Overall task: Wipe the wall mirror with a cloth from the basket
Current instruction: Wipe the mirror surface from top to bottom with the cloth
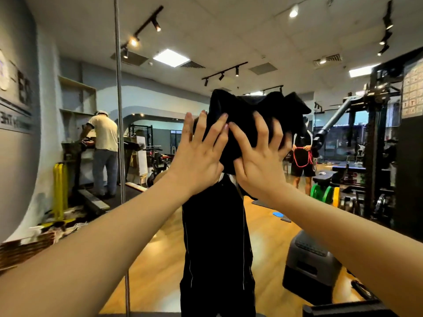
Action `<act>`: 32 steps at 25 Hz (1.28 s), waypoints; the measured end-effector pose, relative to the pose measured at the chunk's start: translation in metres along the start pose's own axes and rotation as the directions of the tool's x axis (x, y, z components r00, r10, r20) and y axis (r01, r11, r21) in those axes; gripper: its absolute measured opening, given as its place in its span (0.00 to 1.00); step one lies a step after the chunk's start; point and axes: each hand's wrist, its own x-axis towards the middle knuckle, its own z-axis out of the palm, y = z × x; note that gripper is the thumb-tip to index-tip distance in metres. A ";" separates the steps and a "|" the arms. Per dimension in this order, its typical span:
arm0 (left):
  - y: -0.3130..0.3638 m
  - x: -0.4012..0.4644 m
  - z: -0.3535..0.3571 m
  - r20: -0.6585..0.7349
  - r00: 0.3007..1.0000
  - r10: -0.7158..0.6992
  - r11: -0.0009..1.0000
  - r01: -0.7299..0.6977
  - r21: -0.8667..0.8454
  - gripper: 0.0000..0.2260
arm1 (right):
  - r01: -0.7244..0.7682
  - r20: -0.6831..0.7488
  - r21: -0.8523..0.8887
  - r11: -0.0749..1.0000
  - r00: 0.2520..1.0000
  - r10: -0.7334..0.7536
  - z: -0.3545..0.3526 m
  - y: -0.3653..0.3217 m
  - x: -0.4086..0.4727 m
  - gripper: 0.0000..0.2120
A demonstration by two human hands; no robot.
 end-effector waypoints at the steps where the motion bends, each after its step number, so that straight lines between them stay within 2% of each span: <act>1: -0.009 -0.007 0.001 0.008 1.000 -0.011 1.000 0.011 0.006 0.34 | 0.006 -0.001 0.003 1.000 1.000 -0.006 0.003 -0.011 0.002 0.36; 12: -0.103 -0.067 0.009 0.039 0.999 -0.036 0.998 0.034 0.056 0.33 | 0.073 0.013 -0.071 0.995 0.997 -0.072 0.029 -0.114 0.015 0.37; 20: -0.121 -0.090 0.018 -0.001 0.996 -0.088 0.990 0.087 -0.108 0.33 | 0.132 0.077 -0.110 0.985 0.989 -0.124 0.032 -0.140 0.017 0.37; 24: -0.139 -0.102 0.021 0.007 0.999 -0.039 0.990 0.040 -0.133 0.31 | 0.124 0.090 -0.121 0.985 0.989 -0.114 0.033 -0.159 0.014 0.37; 27: -0.142 -0.120 0.021 0.045 0.997 -0.069 0.989 0.074 -0.128 0.31 | 0.199 0.082 -0.133 0.971 0.979 -0.189 0.035 -0.166 0.009 0.36; 32: -0.105 -0.189 0.024 0.125 0.984 -0.127 0.970 0.150 -0.192 0.30 | 0.385 0.115 -0.140 0.912 0.921 -0.372 0.042 -0.167 -0.047 0.37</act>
